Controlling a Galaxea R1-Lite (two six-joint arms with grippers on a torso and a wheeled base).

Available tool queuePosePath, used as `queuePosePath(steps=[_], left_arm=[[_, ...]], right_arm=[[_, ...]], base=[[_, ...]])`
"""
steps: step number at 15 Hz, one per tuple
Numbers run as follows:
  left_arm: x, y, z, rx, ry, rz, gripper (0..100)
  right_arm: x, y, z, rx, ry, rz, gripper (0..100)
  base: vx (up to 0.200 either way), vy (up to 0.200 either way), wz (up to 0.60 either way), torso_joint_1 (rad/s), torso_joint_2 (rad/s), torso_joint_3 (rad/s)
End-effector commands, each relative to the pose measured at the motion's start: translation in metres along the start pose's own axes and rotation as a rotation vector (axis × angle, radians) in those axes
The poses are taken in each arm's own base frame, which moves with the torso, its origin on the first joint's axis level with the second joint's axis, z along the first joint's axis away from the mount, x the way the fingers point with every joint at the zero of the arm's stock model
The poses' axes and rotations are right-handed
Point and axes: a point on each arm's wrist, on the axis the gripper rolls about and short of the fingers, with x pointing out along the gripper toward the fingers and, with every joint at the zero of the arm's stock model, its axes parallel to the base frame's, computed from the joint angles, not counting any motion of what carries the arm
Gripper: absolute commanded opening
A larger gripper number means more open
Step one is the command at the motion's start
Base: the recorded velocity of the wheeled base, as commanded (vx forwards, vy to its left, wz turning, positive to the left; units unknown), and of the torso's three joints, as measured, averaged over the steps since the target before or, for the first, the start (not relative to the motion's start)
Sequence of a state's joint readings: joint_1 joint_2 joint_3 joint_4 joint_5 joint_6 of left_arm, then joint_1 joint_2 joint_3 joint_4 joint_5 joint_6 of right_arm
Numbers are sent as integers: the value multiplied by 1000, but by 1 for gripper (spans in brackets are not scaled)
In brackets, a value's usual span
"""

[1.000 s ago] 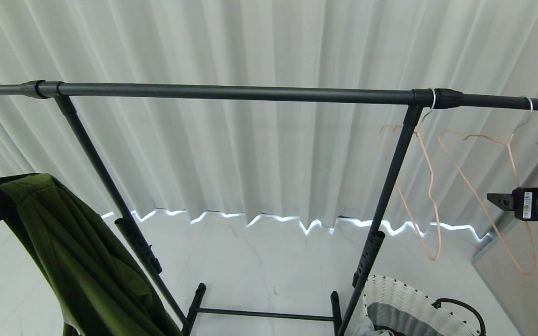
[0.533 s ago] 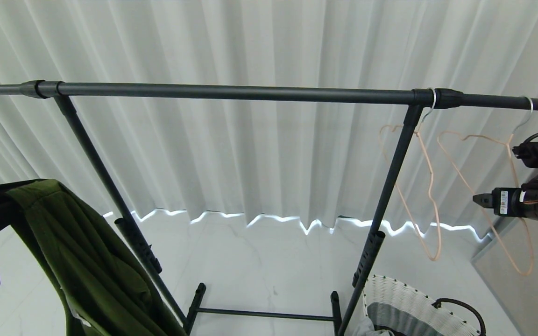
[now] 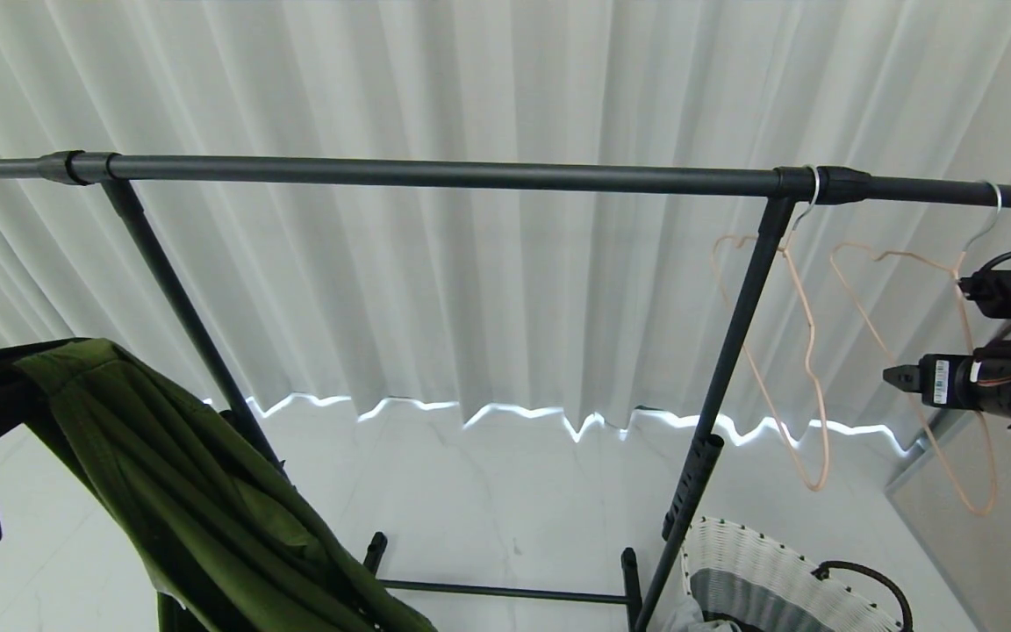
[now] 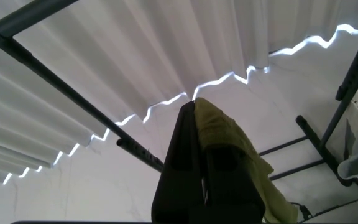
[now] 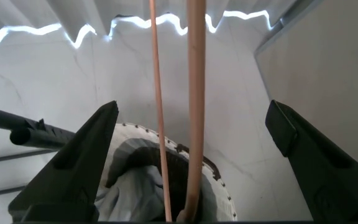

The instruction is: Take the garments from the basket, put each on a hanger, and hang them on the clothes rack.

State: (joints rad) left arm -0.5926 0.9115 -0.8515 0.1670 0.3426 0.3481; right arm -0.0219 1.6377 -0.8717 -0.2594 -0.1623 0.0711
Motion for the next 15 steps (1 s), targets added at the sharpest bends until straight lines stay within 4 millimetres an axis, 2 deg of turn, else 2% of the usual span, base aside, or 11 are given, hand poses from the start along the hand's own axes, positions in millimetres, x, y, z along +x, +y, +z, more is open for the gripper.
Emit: queuePosePath(steps=[1, 2, 3, 11, 15], left_arm=[[0, 0, 0, 0, 0, 0, 0], [0, 0, 0, 0, 0, 0, 0], [0, 0, 0, 1, 1, 0, 0], [-2, 1, 0, -2, -6, 2, 0], [-2, 1, 0, -3, -8, 3, 0]], right_arm=[[-5, -1, 2, 2, -16, 1, 100], [-7, -1, 3, 6, -20, 2, 100], [-7, -1, 3, 9, -20, 2, 0], [-17, -2, 4, 22, -37, 3, 0], [-32, -4, 9, 56, -83, 8, 0]], base=[[0, 0, 0, 0, 0, 0], [0, 0, 0, 0, 0, 0], [0, 0, 0, 0, 0, 0], [0, 0, 0, 0, 0, 0], [0, 0, 0, 0, 0, 0]])
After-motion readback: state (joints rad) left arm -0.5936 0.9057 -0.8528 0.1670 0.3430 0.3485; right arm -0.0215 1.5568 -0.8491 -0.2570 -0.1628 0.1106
